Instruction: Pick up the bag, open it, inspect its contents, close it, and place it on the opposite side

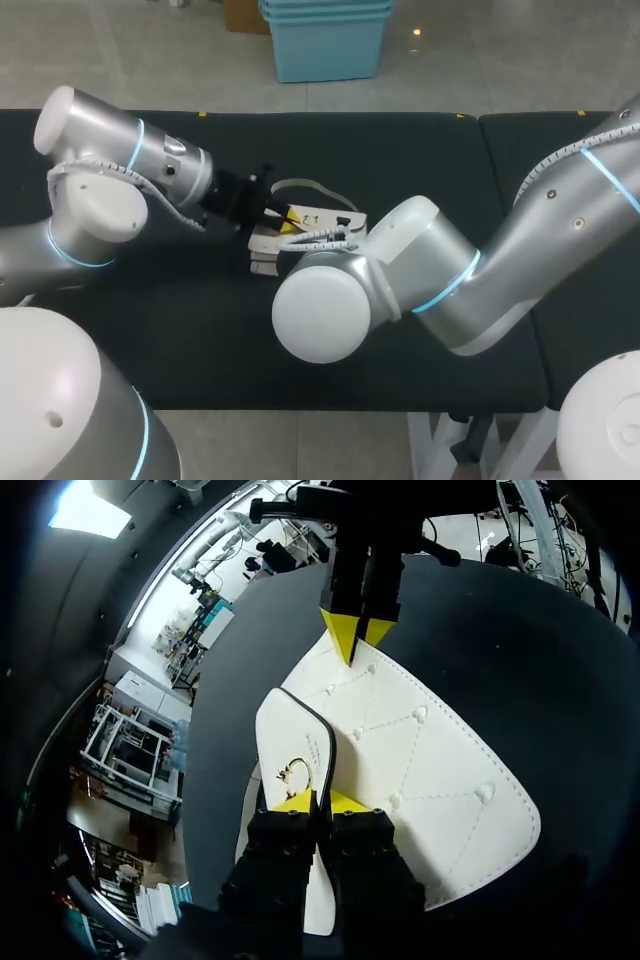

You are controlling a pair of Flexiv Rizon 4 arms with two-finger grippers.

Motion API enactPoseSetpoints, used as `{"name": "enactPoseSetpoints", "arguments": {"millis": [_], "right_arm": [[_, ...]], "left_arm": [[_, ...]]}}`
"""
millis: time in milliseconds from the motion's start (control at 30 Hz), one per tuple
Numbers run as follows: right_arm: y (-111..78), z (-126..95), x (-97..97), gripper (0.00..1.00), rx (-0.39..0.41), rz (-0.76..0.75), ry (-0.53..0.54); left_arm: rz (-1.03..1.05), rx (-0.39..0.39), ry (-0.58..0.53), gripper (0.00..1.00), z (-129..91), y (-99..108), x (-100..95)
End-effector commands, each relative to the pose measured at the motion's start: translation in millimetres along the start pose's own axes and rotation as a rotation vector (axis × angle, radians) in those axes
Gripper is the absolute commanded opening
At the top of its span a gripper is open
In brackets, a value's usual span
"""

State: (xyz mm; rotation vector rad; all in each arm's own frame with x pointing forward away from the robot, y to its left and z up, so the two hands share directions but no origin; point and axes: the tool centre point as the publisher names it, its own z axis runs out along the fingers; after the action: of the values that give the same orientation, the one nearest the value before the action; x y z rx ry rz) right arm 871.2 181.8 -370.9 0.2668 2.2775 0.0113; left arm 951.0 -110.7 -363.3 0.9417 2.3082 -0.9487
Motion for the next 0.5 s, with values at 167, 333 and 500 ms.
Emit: {"name": "enactPoseSetpoints", "arguments": {"millis": [167,333,500], "right_arm": [[-0.9,1,1.5,0.00,0.001,0.001,-0.002],[-0.9,1,1.5,0.00,0.001,0.001,-0.002],[-0.9,1,1.5,0.00,0.001,0.001,-0.002]], "left_arm": [[-0.012,0.017,-0.024,0.42,-4,-1,0.8],[-0.012,0.031,-0.053,0.41,-13,-4,-3.1],[-0.012,0.030,-0.070,0.20,-17,-5,-3.8]]}}
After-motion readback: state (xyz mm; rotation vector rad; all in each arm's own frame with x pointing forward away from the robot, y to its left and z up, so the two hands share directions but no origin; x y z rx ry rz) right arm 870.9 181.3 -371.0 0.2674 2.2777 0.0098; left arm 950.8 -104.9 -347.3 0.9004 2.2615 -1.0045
